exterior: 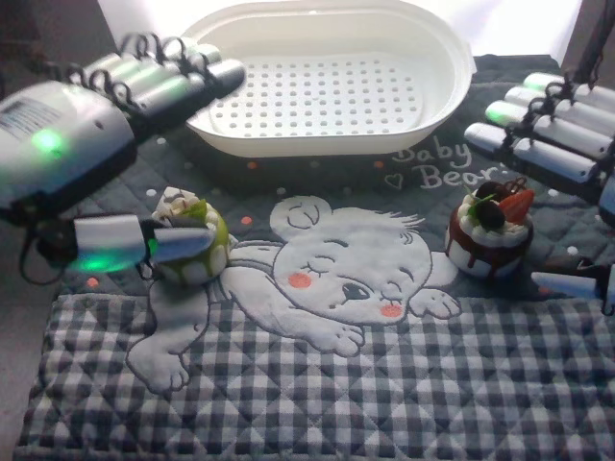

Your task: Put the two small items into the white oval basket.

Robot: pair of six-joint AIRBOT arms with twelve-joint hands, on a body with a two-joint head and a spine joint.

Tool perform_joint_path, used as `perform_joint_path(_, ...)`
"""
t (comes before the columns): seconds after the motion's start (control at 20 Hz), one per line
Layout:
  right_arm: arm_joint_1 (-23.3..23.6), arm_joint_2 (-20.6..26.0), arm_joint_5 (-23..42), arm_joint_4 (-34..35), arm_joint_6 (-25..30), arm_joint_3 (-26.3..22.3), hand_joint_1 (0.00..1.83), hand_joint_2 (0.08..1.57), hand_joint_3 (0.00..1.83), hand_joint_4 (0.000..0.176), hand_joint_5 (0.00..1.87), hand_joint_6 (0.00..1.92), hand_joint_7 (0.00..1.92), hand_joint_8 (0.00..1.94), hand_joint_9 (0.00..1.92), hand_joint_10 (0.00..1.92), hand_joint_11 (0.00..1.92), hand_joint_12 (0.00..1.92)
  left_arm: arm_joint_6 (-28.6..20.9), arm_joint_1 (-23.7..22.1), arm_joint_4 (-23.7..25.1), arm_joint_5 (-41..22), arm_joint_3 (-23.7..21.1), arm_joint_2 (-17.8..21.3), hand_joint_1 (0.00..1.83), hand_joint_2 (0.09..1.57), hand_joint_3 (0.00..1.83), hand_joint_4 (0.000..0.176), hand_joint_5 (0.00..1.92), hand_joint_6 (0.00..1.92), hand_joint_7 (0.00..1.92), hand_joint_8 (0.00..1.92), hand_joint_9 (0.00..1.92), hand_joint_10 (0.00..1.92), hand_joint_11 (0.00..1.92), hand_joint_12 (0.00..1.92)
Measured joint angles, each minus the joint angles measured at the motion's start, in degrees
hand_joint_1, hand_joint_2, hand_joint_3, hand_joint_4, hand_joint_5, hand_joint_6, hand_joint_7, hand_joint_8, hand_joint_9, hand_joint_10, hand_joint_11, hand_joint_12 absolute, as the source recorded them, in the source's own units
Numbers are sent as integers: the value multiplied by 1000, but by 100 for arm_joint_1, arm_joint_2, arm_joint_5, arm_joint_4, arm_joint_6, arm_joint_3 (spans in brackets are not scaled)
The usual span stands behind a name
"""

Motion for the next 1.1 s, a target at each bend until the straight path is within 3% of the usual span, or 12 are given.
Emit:
perform_joint_path(0.1,0,-101,-120,160,-2,114,683,1140,0,41,0,0,0,0,0,0,0,0,4,-98,-120,343,164,-195,716,1111,0,26,77,2,30,2,30,10,0,760)
perform_joint_path(0.25,0,-339,-372,382,-4,339,705,1127,0,62,0,0,0,0,0,0,0,0,11,-105,-251,538,262,-297,767,1108,0,0,73,0,22,1,10,0,0,633)
perform_joint_path(0.3,0,-481,-566,426,-7,424,742,1123,0,37,0,0,0,0,0,0,0,0,4,-103,-258,614,306,-332,787,1107,0,0,76,2,27,1,20,5,0,685)
perform_joint_path(0.55,15,-597,-614,424,-4,472,803,1116,0,2,0,0,0,0,0,0,15,7,11,-105,-409,822,476,-518,785,1098,0,0,105,4,87,7,74,22,0,911)
perform_joint_path(0.6,28,-623,-612,431,-4,501,811,1109,0,11,0,0,0,0,0,0,17,8,9,-103,-450,911,514,-584,785,1091,0,0,114,7,101,10,86,26,0,936)
perform_joint_path(0.7,63,-730,-673,463,-4,584,788,1117,0,25,0,0,0,0,2,1,1,2,9,-83,-562,1073,560,-728,776,1094,0,0,92,1,80,4,68,9,0,508)
perform_joint_path(0.8,164,-892,-809,481,-2,680,843,1113,0,20,0,0,0,0,3,1,17,8,7,85,-669,1097,595,-809,833,1080,0,3,137,8,92,4,118,23,0,1149)
perform_joint_path(0.9,232,-981,-879,516,0,761,871,1115,0,28,0,0,0,0,0,0,0,1,0,282,-903,1217,688,-938,936,1065,0,31,212,17,149,9,203,47,0,1347)
perform_joint_path(0.95,232,-981,-890,525,2,761,888,1115,0,14,7,3,0,0,0,0,14,7,-116,323,-977,1217,721,-962,1008,1075,1,50,254,22,194,14,293,83,0,1523)
perform_joint_path(1.0,232,-984,-903,527,4,761,919,1142,0,0,94,10,121,0,140,14,2,497,-155,334,-988,1172,748,-970,1129,1089,3,0,399,36,361,40,384,578,224,1654)
perform_joint_path(1.05,232,-1003,-898,525,9,774,950,1178,1,0,268,64,354,68,380,160,0,1275,-216,352,-990,1086,748,-970,1251,1110,4,0,548,69,552,133,481,1106,446,1716)
perform_joint_path(1.1,236,-1012,-885,535,11,776,939,1207,1,0,358,161,482,250,344,891,3,1653,-275,363,-992,1001,748,-973,1320,1123,0,0,640,83,567,358,528,1352,522,1762)
